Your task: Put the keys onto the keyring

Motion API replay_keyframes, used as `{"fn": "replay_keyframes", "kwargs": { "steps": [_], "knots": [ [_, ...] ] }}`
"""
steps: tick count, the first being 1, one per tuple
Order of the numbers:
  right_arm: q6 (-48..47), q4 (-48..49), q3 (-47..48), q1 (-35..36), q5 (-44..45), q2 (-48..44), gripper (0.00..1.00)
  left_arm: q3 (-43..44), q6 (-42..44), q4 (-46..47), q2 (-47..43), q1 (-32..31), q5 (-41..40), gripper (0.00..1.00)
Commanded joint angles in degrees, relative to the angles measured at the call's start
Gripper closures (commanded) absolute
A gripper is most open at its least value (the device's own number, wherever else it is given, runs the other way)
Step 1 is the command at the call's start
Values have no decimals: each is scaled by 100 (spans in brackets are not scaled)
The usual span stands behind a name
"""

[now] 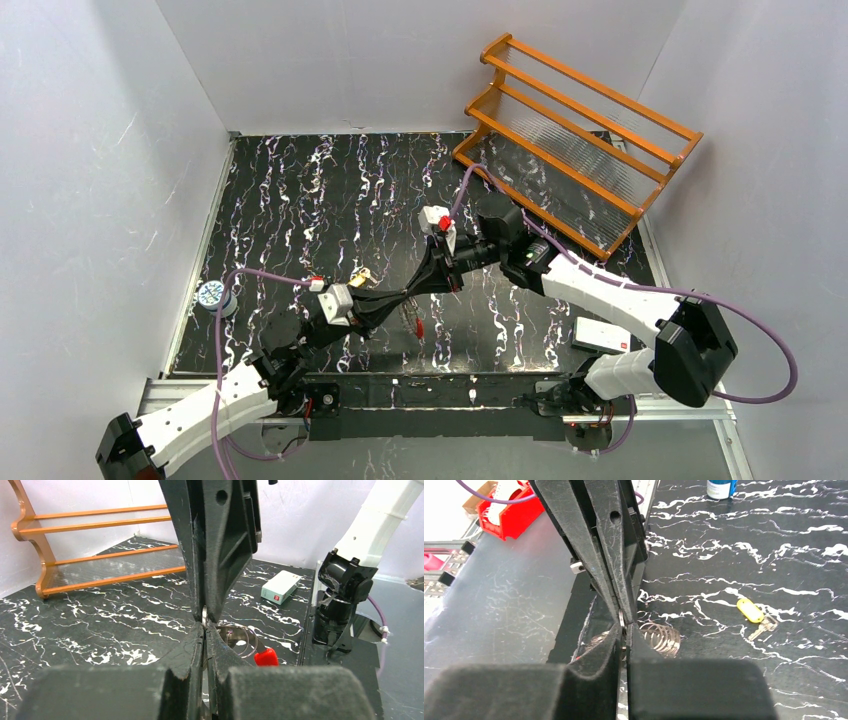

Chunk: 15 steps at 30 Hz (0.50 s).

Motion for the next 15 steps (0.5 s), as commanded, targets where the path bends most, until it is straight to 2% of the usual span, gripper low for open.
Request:
{"fn": "replay_keyframes", "kwargs": {
  "steps": [1, 5, 7, 10, 15],
  "knots": [
    [-13, 179, 109, 27, -76, 41, 97, 136, -7, 300, -1, 1, 19, 100],
    [-287, -313, 287, 27, 53, 20, 99, 149, 24, 261, 8, 1, -8, 100],
    [-562, -806, 422, 27, 203, 0, 99, 205, 82, 73, -22, 1, -75, 85],
    [-1045, -1658, 697, 26, 459, 1, 99, 400, 239, -459, -67, 1, -226, 71],
    [-1695, -2779, 1154, 115, 871, 103, 99, 1005, 762, -1820, 26, -5, -450, 65]
  ]
}}
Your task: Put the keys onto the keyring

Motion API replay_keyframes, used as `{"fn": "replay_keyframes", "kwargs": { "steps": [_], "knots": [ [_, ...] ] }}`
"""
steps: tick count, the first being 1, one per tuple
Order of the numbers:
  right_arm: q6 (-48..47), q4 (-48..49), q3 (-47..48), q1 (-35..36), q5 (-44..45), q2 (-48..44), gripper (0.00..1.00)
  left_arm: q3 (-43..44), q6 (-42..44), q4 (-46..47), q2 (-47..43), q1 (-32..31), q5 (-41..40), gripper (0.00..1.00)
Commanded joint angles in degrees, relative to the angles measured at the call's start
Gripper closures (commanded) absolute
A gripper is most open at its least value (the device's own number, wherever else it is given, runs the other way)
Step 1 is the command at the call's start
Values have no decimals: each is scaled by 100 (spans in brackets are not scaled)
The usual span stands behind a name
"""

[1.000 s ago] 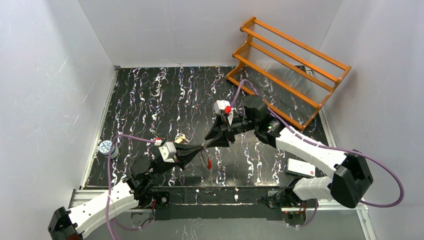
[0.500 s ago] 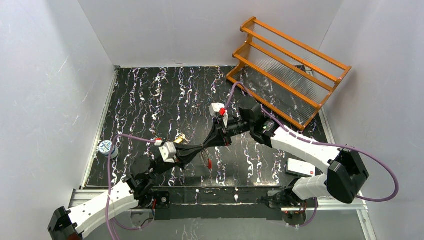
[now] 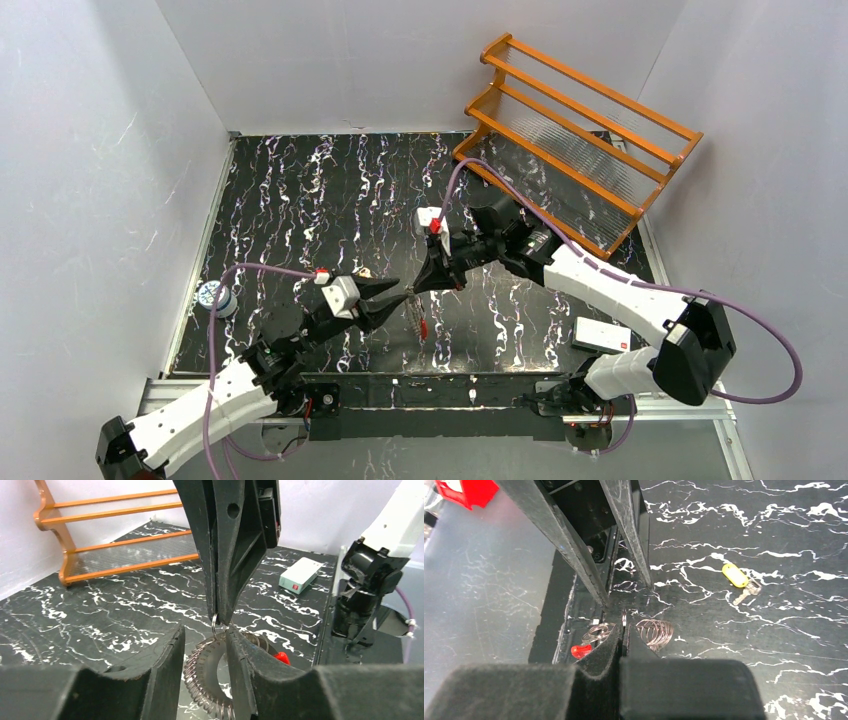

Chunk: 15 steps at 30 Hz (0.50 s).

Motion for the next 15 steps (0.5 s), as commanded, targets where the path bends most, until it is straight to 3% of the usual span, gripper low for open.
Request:
{"fn": "replay_keyframes", "kwargs": {
  "steps": [1, 6, 10, 15],
  "knots": [
    [-771, -1202, 626, 136, 456, 101, 99, 793, 616, -1380, 109, 0, -272, 65],
    [-1173, -1929, 1026, 500, 1152, 412, 99, 1623, 1048, -2792, 615, 1, -266, 63],
    [-1331, -2355, 1380, 873, 1594, 753, 99, 1948, 1270, -3232, 903, 1, -159, 62],
    [-1205, -2291, 1452, 941, 1518, 905, 99, 2068, 1440, -3564, 1029, 1, 71, 61]
  ]
}}
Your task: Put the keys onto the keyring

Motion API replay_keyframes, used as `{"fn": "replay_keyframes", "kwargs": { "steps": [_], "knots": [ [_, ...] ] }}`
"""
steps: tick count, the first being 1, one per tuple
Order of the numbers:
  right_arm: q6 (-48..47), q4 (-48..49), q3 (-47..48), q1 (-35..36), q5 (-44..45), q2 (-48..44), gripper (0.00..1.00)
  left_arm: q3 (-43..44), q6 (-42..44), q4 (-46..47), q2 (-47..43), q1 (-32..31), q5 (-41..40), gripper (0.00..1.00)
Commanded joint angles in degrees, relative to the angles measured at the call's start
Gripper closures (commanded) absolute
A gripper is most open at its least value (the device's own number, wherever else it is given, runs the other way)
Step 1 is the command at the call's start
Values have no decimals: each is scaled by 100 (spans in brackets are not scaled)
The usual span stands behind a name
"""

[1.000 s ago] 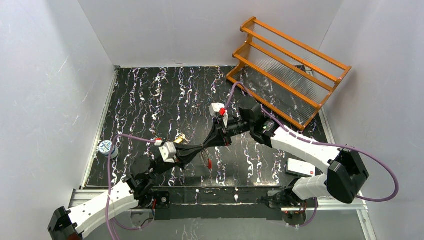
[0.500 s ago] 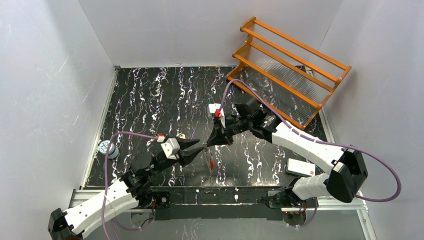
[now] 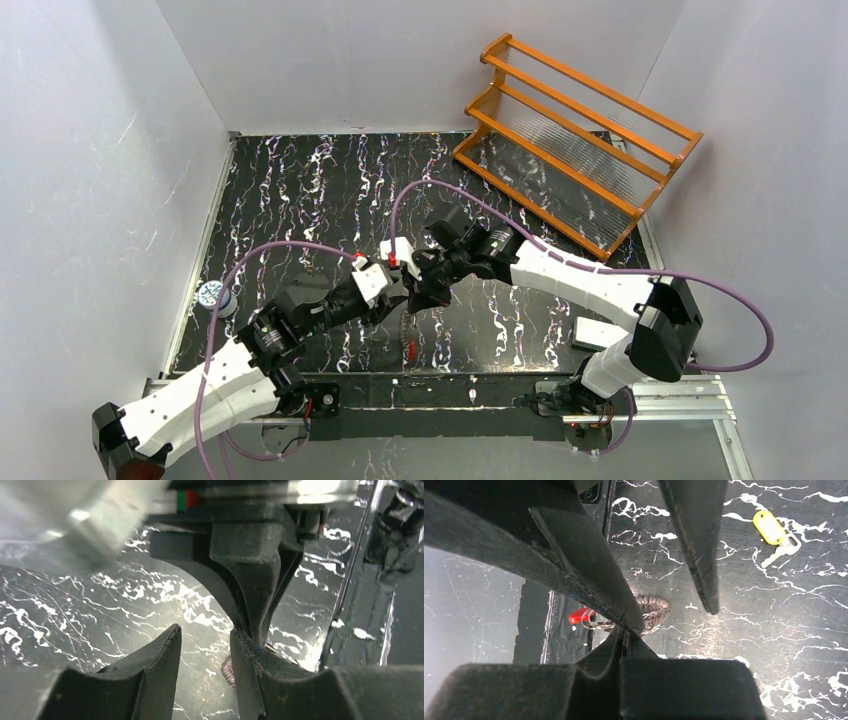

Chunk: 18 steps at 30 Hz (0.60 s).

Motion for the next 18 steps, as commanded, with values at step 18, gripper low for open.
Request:
{"fn": "replay_keyframes", "kwargs": {
  "steps": [18],
  "knots": [
    [33, 179, 140, 45, -76, -26, 99, 446, 370, -863, 798, -1, 1282, 73]
  ]
}}
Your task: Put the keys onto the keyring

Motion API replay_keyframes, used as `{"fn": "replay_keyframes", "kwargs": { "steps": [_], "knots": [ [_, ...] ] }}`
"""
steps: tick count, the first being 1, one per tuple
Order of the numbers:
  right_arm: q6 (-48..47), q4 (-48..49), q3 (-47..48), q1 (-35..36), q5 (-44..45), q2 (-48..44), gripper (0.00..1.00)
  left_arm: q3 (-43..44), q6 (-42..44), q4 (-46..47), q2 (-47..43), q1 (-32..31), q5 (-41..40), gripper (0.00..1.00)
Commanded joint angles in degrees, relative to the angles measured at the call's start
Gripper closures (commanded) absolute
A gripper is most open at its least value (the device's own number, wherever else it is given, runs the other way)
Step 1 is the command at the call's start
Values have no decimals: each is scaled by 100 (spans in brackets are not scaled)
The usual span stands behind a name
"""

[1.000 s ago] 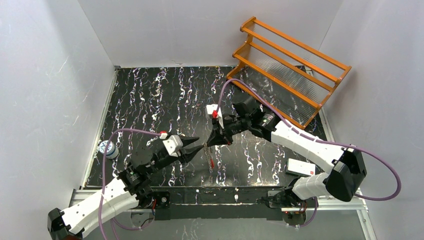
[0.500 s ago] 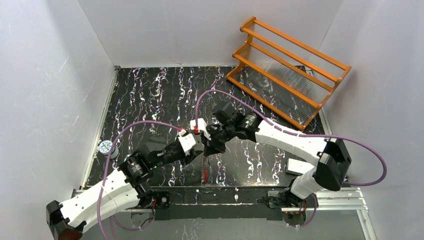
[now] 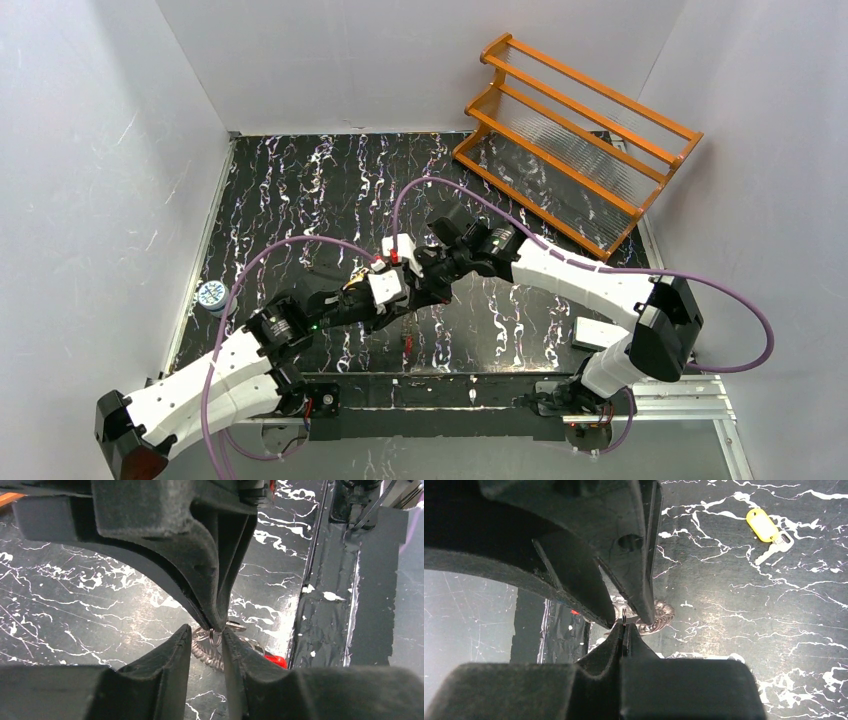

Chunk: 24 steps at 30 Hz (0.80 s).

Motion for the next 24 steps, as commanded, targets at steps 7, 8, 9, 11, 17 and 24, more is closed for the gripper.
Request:
{"fn": "replay_keyframes", "kwargs": {
  "steps": [7, 8, 9, 11, 17, 24],
  "knots": [
    [31, 181, 134, 40, -72, -76, 99, 128, 112, 88, 352, -6, 319, 88],
    [30, 181, 128, 40, -69, -78, 99, 135, 125, 48, 343, -6, 295, 84],
    [30, 181, 131, 40, -68, -79, 99, 137, 121, 14, 323, -6, 258, 79],
    [30, 181, 127, 40, -62, -79, 99, 158, 136, -71, 257, -6, 191, 75],
    [30, 172, 112, 40, -56, -96, 99, 78, 156, -151, 6, -6, 43, 81],
    [30, 181, 112, 39, -48, -96, 99, 57, 129, -133, 91, -6, 125, 77]
  ]
}}
